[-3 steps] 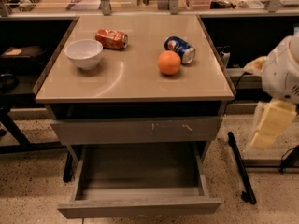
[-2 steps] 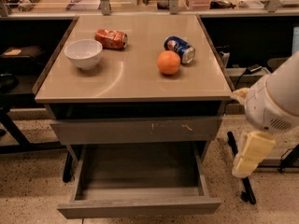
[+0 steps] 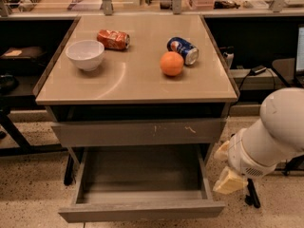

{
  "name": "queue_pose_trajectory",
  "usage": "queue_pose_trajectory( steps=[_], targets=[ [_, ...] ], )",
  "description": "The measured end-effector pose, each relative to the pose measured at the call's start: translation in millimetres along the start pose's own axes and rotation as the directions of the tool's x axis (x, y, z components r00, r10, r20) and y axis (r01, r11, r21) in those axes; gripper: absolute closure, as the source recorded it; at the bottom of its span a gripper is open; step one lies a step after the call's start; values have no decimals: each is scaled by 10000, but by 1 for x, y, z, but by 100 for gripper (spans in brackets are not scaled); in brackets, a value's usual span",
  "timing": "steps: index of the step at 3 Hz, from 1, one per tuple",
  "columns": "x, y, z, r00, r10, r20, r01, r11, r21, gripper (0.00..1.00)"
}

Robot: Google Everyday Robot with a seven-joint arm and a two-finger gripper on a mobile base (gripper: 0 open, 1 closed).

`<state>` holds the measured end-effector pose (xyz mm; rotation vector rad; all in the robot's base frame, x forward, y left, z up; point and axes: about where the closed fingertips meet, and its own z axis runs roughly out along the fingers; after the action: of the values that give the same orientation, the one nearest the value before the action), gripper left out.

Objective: Close middle drawer

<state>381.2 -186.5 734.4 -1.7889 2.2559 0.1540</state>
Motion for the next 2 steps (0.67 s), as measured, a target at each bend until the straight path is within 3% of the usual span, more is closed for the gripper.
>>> queue_pose_trajectory(
  steps=[2],
  targets=[
    [3, 8, 16, 9998, -178, 95, 180, 9997, -175, 88]
  ],
)
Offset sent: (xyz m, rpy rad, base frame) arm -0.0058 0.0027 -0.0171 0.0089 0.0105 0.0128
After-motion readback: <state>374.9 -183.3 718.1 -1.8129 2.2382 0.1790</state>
